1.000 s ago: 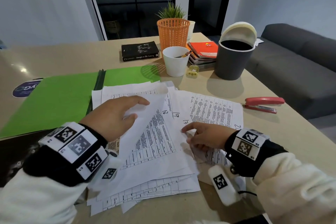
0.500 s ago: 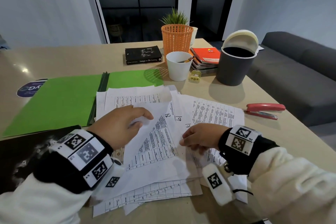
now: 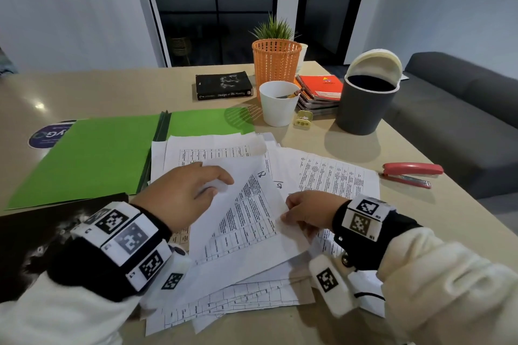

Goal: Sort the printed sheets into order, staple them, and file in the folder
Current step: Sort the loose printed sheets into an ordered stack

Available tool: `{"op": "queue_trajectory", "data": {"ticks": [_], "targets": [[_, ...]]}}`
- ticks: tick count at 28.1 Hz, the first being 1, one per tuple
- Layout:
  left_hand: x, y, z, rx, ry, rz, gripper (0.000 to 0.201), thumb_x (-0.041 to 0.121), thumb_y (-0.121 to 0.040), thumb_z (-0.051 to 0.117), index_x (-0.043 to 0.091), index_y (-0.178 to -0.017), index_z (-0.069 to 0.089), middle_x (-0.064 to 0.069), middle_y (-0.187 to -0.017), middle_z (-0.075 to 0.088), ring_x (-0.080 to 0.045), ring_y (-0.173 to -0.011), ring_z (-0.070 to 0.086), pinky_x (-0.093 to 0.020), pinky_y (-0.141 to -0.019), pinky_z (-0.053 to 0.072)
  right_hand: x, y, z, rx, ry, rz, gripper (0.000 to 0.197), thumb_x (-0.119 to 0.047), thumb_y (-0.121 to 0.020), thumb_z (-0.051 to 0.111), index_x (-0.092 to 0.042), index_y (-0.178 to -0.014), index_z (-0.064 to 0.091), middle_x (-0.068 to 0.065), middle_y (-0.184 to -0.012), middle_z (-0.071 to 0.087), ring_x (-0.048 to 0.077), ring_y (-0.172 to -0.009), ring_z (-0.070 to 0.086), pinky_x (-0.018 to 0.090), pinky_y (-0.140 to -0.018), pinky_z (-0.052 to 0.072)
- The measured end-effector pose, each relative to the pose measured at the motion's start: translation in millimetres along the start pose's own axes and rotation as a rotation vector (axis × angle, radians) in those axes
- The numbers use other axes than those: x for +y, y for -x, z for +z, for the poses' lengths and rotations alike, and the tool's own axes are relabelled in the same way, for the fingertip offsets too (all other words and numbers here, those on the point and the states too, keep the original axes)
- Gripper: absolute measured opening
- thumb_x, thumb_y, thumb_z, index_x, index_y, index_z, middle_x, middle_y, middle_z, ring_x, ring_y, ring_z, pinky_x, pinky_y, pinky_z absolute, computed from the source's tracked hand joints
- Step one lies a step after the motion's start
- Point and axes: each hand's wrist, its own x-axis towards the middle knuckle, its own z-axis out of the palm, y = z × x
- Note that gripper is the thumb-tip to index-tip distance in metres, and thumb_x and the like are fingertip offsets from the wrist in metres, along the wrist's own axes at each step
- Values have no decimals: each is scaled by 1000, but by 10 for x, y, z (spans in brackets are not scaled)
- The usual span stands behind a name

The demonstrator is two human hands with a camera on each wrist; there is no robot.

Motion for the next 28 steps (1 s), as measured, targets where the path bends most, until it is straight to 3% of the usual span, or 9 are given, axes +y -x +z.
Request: {"op": "queue_trajectory", "data": {"ticks": [5,8,11,14,17,20,22,25,28], "targets": [[47,-15,-69,18,-6,-10,31,12,-90,53,41,-99,58,12,-81,52,-1,-72,50,-6,-60,32,96,97,-225,270,-122,-64,24,-17,-84,55,-17,-62,44,1,-64,47,19,-61,45,27,-60,36],[100,-50,-39,-5,-5,-9,30,12,-89,53,38,-103,60,13,-92,57,-6,-83,55,-3,-68,34,258,230,-454,527,-235,-67,26,-14,-85,57,-15,-62,45,2,-60,45,19,-59,43,27,-58,33],[219,-102,68,-78,-86,-13,31,14,-92,48,34,-114,59,19,-87,49,-5,-87,47,-10,-66,33,484,390,-654,737,-173,-31,14,-16,-89,54,-14,-76,54,2,-63,52,20,-61,49,26,-55,34],[353,-159,207,-181,-170,14,35,17,-94,43,35,-123,53,22,-85,41,-2,-85,41,-18,-71,29,671,534,-832,865,-136,39,8,-17,-92,50,-13,-89,57,8,-78,60,24,-71,53,28,-58,34],[450,-189,346,-280,-220,31,45,19,-94,43,41,-133,40,15,-111,52,-3,-79,41,-18,-69,28,901,679,-1014,1026,-148,93,9,-17,-92,50,-13,-91,58,12,-88,61,27,-78,53,30,-63,35],[510,-195,507,-386,-257,56,60,21,-94,41,47,-143,18,11,-131,50,-4,-79,47,-19,-72,32,1102,805,-1150,1181,-175,119,16,-16,-92,49,-8,-100,60,13,-91,58,25,-83,49,30,-73,34],[547,-214,621,-457,-282,78,68,19,-94,40,48,-145,5,8,-129,50,-9,-84,48,-22,-74,37,1169,864,-1187,1266,-250,139,19,-16,-92,47,-9,-105,59,10,-91,56,23,-84,47,29,-75,33],[598,-250,756,-507,-314,77,78,19,-93,42,49,-143,-9,6,-105,46,-12,-76,45,-26,-70,38,1220,870,-1173,1333,-349,148,21,-15,-91,47,-9,-107,59,8,-93,55,22,-86,47,29,-77,33],[618,-205,873,-509,-371,110,81,33,-90,48,49,-142,-12,6,-117,43,-15,-93,48,-30,-80,42,1242,841,-1121,1325,-369,133,21,-15,-91,48,-8,-107,60,7,-92,55,21,-85,47,27,-75,33]]}}
